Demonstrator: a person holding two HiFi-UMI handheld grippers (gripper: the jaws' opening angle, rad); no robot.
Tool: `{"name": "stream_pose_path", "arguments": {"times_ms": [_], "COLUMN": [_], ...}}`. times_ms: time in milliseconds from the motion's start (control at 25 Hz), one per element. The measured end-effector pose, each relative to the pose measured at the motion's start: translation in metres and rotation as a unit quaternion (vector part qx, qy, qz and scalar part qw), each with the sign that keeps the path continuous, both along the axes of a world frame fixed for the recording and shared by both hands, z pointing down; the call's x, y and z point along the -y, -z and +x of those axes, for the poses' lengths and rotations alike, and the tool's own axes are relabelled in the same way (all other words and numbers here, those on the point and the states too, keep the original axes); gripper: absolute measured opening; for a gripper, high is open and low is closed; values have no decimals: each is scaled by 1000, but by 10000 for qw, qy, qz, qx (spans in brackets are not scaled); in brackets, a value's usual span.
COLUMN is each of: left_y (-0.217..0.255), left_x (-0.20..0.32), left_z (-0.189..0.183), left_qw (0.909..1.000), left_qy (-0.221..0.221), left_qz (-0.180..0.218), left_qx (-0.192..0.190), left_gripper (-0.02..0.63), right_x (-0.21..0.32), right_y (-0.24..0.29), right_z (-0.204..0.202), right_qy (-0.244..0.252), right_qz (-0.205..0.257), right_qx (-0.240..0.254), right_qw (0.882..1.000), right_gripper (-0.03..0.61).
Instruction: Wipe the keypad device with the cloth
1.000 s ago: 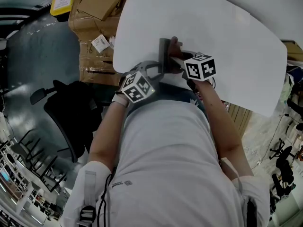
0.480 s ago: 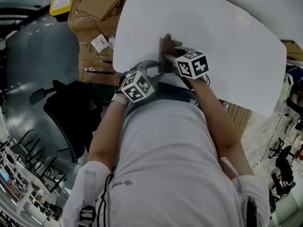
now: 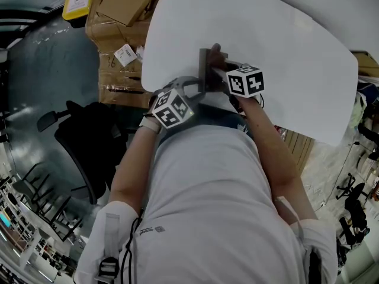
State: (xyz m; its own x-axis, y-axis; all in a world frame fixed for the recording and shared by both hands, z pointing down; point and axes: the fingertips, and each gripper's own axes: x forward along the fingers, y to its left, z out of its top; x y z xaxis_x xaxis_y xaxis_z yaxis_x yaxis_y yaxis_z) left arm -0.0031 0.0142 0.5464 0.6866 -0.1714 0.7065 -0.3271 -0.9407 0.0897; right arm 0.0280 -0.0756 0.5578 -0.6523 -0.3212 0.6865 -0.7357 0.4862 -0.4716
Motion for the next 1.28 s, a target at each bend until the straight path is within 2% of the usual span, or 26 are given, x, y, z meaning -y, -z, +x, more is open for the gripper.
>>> {"name": "stream_pose_path", "arguments": {"times_ms": [600,840,1280], "left_y": [-4,-4,-3], "left_x": [0,0,0], "left_z": [-2,-3,-1], "left_qw": [10000,10000,9999], "left_qy": [31,56,122], "left_qz": [1,1,10], "left_qx": [16,23,58], "left_gripper": [170,172,172], "right_x": [-3,-3,-20], "right_y": [-42,-45,-57], "right_z": [40,48,63], "right_qy": [-457,-516,-567], "right_qz": [-412,-386,-606], "right_qx": [-182,-340,-501], "right_qw": [9979,9973,9953], "right_gripper": [101,101,101]}}
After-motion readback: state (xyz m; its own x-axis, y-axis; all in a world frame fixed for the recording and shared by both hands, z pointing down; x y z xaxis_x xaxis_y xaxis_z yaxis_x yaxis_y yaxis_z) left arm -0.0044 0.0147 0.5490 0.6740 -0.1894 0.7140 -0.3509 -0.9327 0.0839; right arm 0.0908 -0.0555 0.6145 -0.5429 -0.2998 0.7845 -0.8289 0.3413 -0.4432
